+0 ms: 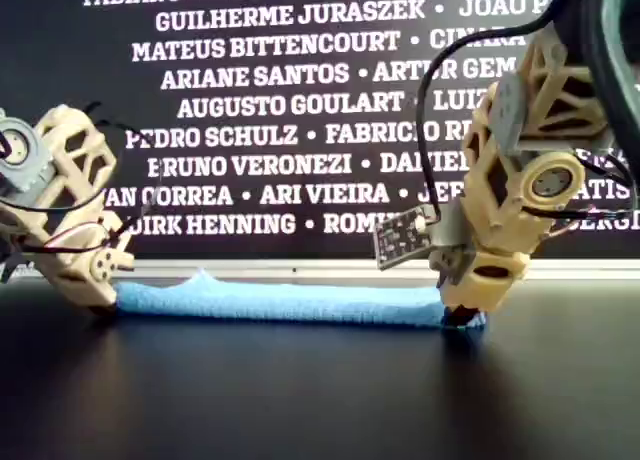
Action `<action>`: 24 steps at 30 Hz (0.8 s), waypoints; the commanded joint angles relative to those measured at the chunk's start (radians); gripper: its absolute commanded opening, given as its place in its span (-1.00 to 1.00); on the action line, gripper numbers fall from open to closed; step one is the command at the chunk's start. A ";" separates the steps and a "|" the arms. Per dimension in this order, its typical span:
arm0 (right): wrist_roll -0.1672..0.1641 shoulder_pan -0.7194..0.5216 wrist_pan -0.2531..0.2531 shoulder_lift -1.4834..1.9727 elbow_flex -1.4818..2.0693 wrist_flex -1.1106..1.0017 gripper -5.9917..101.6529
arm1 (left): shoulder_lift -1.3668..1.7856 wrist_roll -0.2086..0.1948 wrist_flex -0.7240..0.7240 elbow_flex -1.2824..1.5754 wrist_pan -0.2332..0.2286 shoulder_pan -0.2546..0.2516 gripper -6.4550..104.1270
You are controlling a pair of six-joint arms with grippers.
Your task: Fold a cloth
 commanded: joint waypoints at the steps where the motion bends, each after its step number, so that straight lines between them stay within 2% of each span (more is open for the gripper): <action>1: 0.006 0.000 -0.008 0.209 -0.006 0.037 0.49 | 0.014 0.006 -0.017 -0.041 0.003 -0.003 0.66; 6: -0.003 0.011 0.008 0.301 0.132 0.044 0.49 | 0.014 0.006 -0.017 -0.037 0.003 -0.005 0.66; 18: 0.006 -0.006 0.012 0.221 0.175 0.046 0.47 | -0.009 0.006 -0.017 -0.043 0.003 -0.005 0.65; 24: 0.006 -0.005 0.064 0.123 0.121 0.046 0.47 | -0.034 0.006 -0.017 -0.044 0.003 -0.005 0.64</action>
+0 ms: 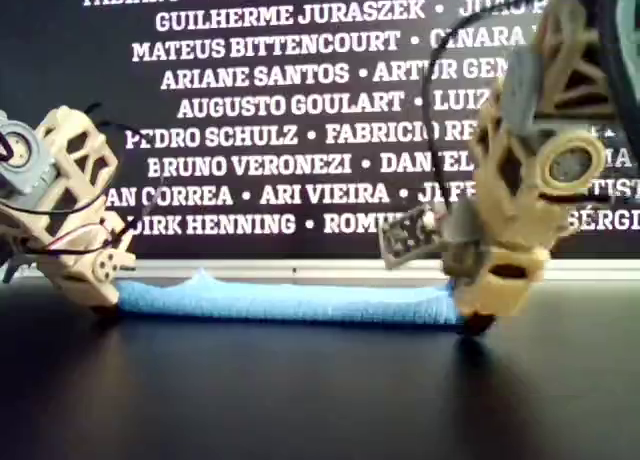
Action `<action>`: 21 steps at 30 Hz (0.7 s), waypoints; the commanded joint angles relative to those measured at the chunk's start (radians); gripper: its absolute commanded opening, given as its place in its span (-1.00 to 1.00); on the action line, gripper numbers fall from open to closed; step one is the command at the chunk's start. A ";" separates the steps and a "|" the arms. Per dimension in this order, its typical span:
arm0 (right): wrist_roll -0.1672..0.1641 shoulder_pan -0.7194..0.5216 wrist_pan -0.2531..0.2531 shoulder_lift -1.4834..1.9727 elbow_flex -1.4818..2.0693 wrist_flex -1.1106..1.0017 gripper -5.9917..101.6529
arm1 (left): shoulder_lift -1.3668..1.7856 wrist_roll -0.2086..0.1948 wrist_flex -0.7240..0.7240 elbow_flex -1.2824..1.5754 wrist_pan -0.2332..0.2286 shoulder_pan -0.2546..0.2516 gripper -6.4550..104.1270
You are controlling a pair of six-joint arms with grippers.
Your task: Fold a cloth
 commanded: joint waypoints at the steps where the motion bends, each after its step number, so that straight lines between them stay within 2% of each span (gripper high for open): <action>1: 0.006 0.000 0.035 -0.005 -0.104 0.011 0.47 | 0.005 0.006 -0.009 -0.025 0.006 -0.005 0.64; 5: -0.008 0.002 0.051 -0.044 -0.176 0.011 0.47 | 0.005 0.008 -0.009 -0.026 0.006 -0.006 0.64; 13: -0.008 0.003 0.035 -0.152 -0.344 0.011 0.46 | 0.005 0.008 -0.009 -0.026 0.008 -0.012 0.64; 16: -0.005 0.003 0.049 -0.161 -0.351 0.011 0.46 | 0.005 0.009 -0.009 -0.026 0.008 -0.034 0.64; 21: 0.002 0.005 0.049 -0.163 -0.351 0.011 0.43 | 0.005 0.009 -0.009 -0.026 0.008 -0.038 0.64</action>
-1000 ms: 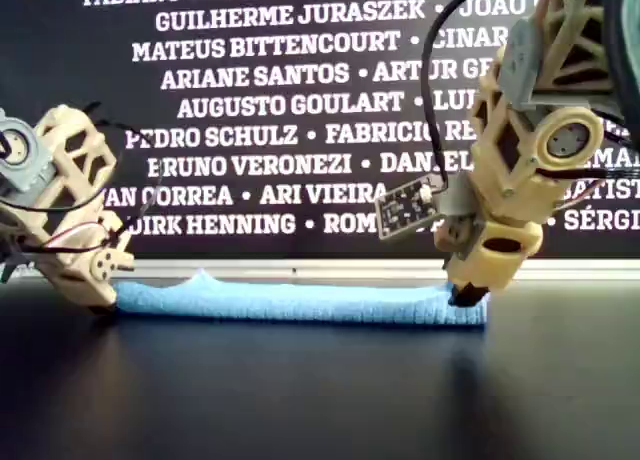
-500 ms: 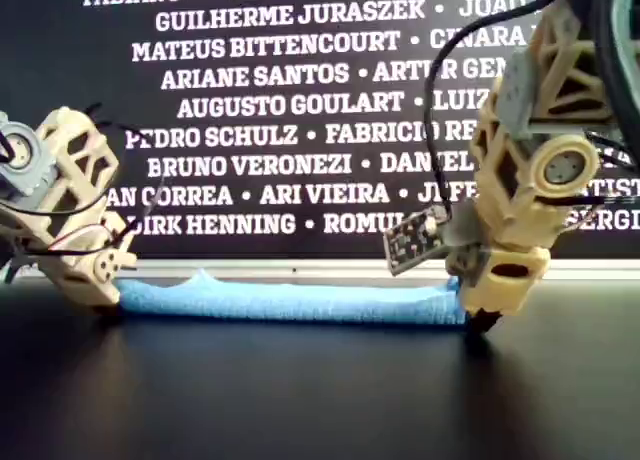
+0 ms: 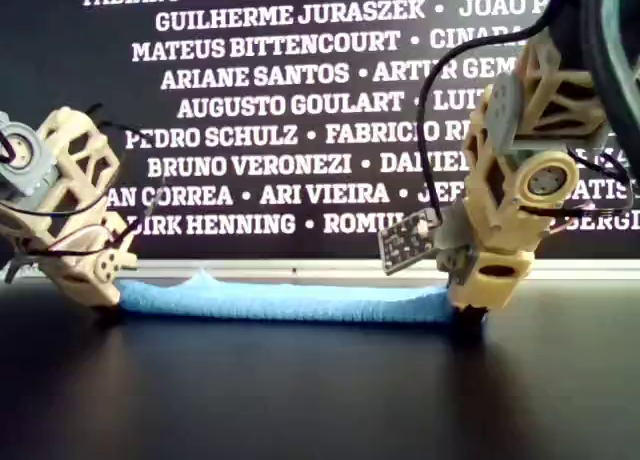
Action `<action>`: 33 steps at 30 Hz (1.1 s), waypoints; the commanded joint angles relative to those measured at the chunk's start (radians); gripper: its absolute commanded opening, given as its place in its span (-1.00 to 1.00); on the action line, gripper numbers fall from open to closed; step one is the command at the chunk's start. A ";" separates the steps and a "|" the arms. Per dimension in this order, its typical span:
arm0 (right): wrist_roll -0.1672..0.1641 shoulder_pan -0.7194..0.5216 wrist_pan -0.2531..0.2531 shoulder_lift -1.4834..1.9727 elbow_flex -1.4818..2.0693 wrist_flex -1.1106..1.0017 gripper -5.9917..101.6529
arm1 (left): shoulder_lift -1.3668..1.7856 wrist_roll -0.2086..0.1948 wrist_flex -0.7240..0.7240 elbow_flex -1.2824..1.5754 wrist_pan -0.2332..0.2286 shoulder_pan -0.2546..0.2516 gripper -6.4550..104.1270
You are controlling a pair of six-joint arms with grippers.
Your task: Fold a cloth
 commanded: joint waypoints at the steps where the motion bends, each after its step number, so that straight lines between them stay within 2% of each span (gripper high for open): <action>1: 0.005 -0.003 0.008 0.023 -0.067 0.011 0.38 | 0.006 0.009 -0.006 -0.023 0.011 -0.028 0.62; 3: 0.009 -0.005 0.008 0.023 -0.067 0.011 0.21 | 0.006 0.009 -0.006 -0.023 0.011 -0.028 0.55; 6: 0.009 -0.005 0.008 0.023 -0.069 0.009 -0.16 | 0.006 0.009 -0.006 -0.021 0.011 -0.028 0.33; 7: 0.009 -0.005 -0.006 0.023 -0.069 0.009 -0.30 | 0.006 0.009 -0.006 -0.021 0.011 -0.028 0.23; 11: 0.009 -0.005 -0.009 0.023 -0.069 0.009 -0.78 | 0.025 0.008 -0.005 -0.014 0.011 -0.029 -0.24; 12: 0.009 0.002 -0.009 0.026 -0.069 0.009 -0.87 | 0.026 -0.005 -0.005 -0.014 0.011 -0.032 -0.37; 14: 0.009 0.006 -0.009 0.040 -0.051 0.009 -0.96 | 0.026 -0.008 -0.005 -0.015 0.011 -0.040 -0.66; 16: 0.009 0.006 -0.009 0.041 -0.044 0.009 -0.92 | 0.029 -0.008 -0.003 -0.012 0.011 -0.051 -0.92; 17: 0.009 0.003 -0.009 0.044 -0.044 0.009 -0.91 | 0.035 -0.008 -0.003 -0.002 0.009 -0.055 -0.98; 21: 0.009 -0.006 -0.009 0.057 -0.044 0.009 -0.89 | 0.091 -0.008 0.012 0.018 -0.006 -0.055 -0.87; 26: 0.009 -0.003 -0.009 0.072 -0.011 0.011 -0.89 | 0.222 -0.008 0.012 0.179 0.006 -0.060 -0.90; 27: 0.009 -0.002 -0.009 0.089 0.014 0.011 -0.89 | 0.258 0.006 0.012 0.229 0.006 -0.067 -0.90; 30: 0.009 0.002 -0.009 0.144 0.114 0.011 -0.89 | 0.365 0.008 0.012 0.365 -0.008 -0.092 -0.90; 33: 0.009 0.000 -0.009 0.224 0.207 0.011 -0.89 | 0.456 0.008 0.012 0.479 -0.008 -0.092 -0.90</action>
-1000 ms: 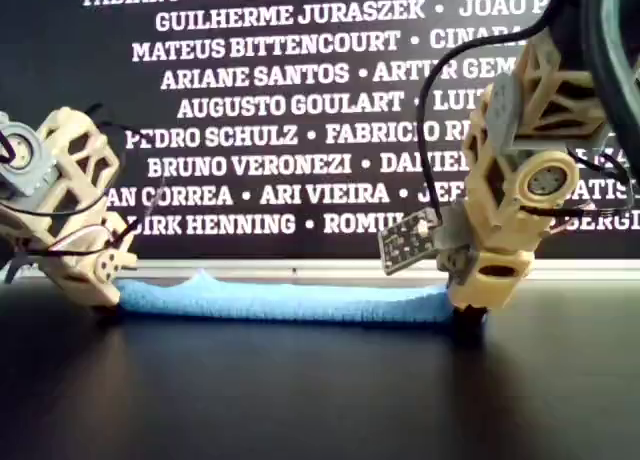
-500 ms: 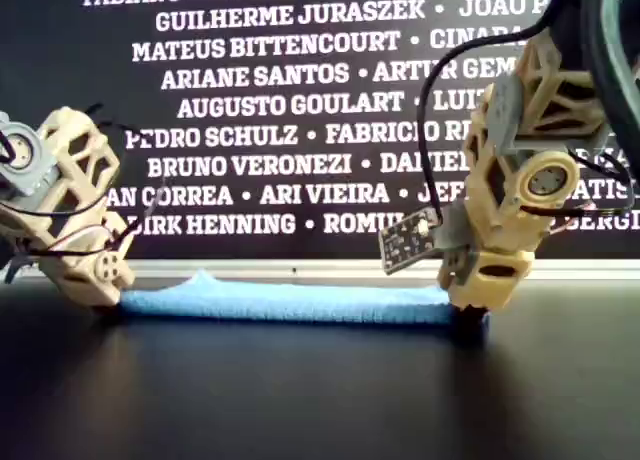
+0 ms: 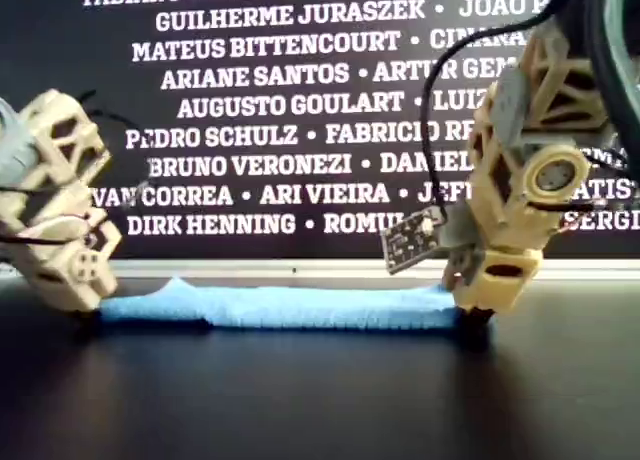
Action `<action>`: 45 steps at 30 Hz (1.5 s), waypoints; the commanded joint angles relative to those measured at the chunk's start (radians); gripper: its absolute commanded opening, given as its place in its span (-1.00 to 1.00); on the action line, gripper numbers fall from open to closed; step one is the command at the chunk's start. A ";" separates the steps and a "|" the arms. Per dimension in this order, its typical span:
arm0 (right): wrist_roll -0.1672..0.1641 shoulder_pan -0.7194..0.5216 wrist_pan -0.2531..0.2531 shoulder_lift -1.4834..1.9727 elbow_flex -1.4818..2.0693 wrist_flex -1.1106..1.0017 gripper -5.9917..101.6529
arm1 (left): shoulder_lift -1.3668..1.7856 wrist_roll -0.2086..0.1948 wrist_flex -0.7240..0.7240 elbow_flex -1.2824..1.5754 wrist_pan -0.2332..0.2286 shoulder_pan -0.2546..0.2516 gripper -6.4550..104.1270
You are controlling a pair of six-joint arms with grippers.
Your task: Fold a cloth
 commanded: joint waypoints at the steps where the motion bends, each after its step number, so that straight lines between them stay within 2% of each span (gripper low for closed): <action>1: 0.006 0.005 -0.006 0.153 0.080 0.009 -0.89 | 0.161 0.005 -0.003 0.097 -0.012 -0.025 -0.90; 6: -0.006 0.012 -0.006 0.313 0.259 0.009 -0.89 | 0.291 0.005 -0.003 0.245 -0.012 -0.026 -0.90; 8: 0.002 0.015 -0.006 0.374 0.328 0.009 -0.89 | 0.345 0.006 -0.003 0.304 -0.011 -0.034 -0.90; 14: -0.008 0.018 -0.006 0.540 0.517 0.009 -0.89 | 0.511 0.006 -0.003 0.459 -0.002 -0.089 -0.90; 17: -0.008 0.018 -0.006 0.617 0.601 0.009 -0.89 | 0.577 0.006 -0.003 0.522 -0.012 -0.127 -0.90; 21: -0.008 0.018 -0.006 0.706 0.695 0.009 -0.89 | 0.632 0.006 -0.003 0.597 -0.012 -0.153 -0.90; 34: 0.002 0.020 -0.008 0.747 0.773 0.009 -0.88 | 0.638 0.006 -0.005 0.669 0.005 -0.155 -0.86; 41: 0.005 0.018 -0.008 0.749 0.773 0.008 -0.87 | 0.638 0.006 -0.005 0.667 0.005 -0.156 -0.68; 44: 0.005 0.009 -0.008 0.753 0.773 0.008 -0.79 | 0.641 -0.005 -0.005 0.669 0.003 -0.155 -0.48; 45: -0.009 0.011 -0.008 0.756 0.773 0.008 -0.73 | 0.647 -0.008 -0.005 0.669 -0.008 -0.155 -0.38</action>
